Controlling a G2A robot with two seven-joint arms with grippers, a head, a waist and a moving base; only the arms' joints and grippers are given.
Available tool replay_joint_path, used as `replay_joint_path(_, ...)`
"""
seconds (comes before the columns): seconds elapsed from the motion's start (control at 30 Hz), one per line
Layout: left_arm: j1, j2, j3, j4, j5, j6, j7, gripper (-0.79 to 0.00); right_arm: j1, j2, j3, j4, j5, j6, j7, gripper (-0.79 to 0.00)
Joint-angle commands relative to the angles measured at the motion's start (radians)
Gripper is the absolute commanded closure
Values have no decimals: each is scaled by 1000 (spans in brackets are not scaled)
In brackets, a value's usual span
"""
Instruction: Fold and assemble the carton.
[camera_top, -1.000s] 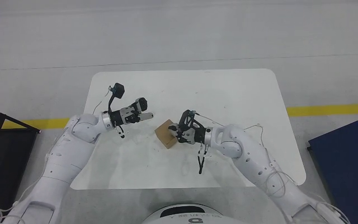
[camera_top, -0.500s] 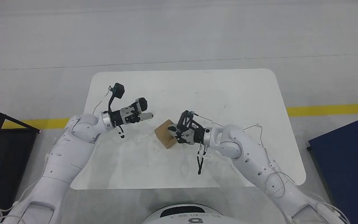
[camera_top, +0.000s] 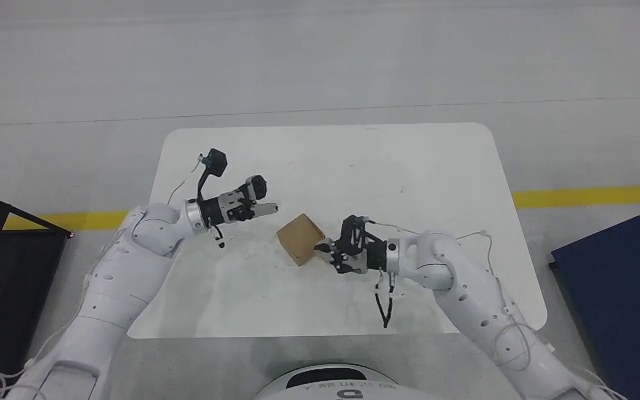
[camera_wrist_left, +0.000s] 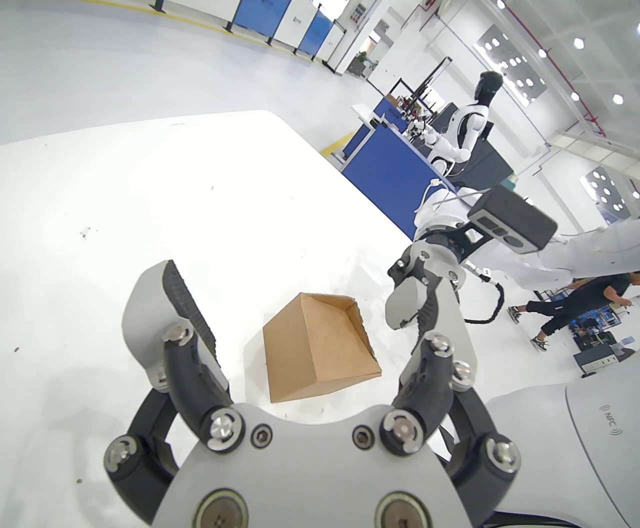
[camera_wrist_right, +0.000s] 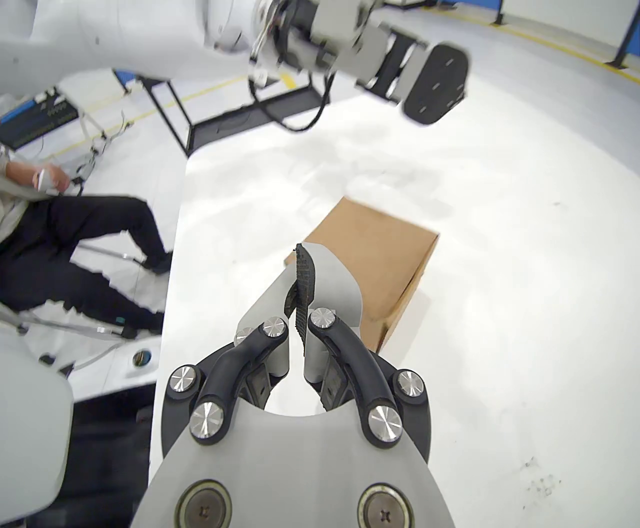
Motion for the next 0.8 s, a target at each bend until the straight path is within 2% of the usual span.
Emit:
replay_joint_path(0.0, -3, -3, 14, -11, 22, 16, -1, -785, 10, 2, -13, -1, 19, 24, 118, 0)
replay_joint_path(0.1, -14, -10, 40, -11, 51, 39, 3, -785, 50, -8, -50, 1, 70, 119, 214, 0)
replay_joint_path(0.27, -34, -22, 77, 6, 60, 46, 14, -785, 117, -35, -116, 40, 92, 235, 202, 0)
replay_joint_path(0.53, -41, -22, 80, 43, 54, 31, 13, -785, 103, -25, -99, 34, 100, 203, 189, 0)
replay_joint_path(0.67, -40, -22, 92, 37, 41, 25, -20, -785, 126, -39, -127, 49, 106, 277, 156, 0)
replay_joint_path(0.77, -42, -21, 93, 39, 25, 23, -28, -785, 144, -47, -151, 65, 97, 296, 155, 0)
